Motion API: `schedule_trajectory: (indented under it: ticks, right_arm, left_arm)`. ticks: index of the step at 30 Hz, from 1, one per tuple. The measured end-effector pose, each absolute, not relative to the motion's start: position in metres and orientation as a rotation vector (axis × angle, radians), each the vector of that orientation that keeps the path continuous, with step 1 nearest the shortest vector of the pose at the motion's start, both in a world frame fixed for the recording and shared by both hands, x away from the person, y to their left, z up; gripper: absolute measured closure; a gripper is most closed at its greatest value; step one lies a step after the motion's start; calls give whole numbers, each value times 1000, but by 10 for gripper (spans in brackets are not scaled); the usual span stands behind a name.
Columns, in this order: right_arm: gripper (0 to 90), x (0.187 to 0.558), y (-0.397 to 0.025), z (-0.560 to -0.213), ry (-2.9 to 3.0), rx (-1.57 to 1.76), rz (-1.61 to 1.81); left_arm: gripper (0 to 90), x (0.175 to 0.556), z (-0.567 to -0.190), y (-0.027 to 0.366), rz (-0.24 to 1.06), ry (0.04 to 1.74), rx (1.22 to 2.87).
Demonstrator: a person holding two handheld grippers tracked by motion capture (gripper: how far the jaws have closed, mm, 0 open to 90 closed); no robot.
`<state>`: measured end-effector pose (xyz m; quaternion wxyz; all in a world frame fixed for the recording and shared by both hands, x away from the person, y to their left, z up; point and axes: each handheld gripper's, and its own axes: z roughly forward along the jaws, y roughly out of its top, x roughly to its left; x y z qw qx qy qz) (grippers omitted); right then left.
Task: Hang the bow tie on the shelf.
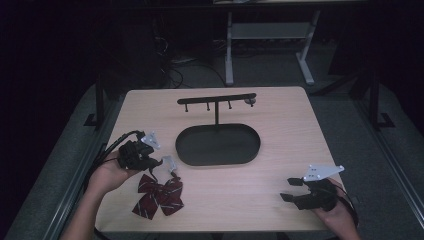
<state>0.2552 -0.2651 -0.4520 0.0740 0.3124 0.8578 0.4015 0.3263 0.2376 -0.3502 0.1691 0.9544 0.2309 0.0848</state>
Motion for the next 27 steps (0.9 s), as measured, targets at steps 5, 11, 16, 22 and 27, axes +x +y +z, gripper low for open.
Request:
schedule_trajectory:
  ticks: [5, 11, 16, 22, 27]
  right_arm:
    - [356, 255, -265, -452, 2575, 942, 1203]
    - [356, 255, -265, -452, 2573, 938, 1206]
    - [356, 256, -265, -452, 2574, 936, 1203]
    - [356, 256, -266, -452, 2574, 951, 1207]
    - [356, 257, -266, -453, 2576, 953, 1209]
  left_arm:
    - [896, 321, -340, 232, 241, 600, 2728]
    - [897, 315, -331, 225, 251, 546, 2761]
    - [897, 312, -324, 220, 239, 499, 2770]
    - [896, 310, -315, 215, 226, 464, 2773]
    - [897, 308, -305, 213, 232, 429, 2777]
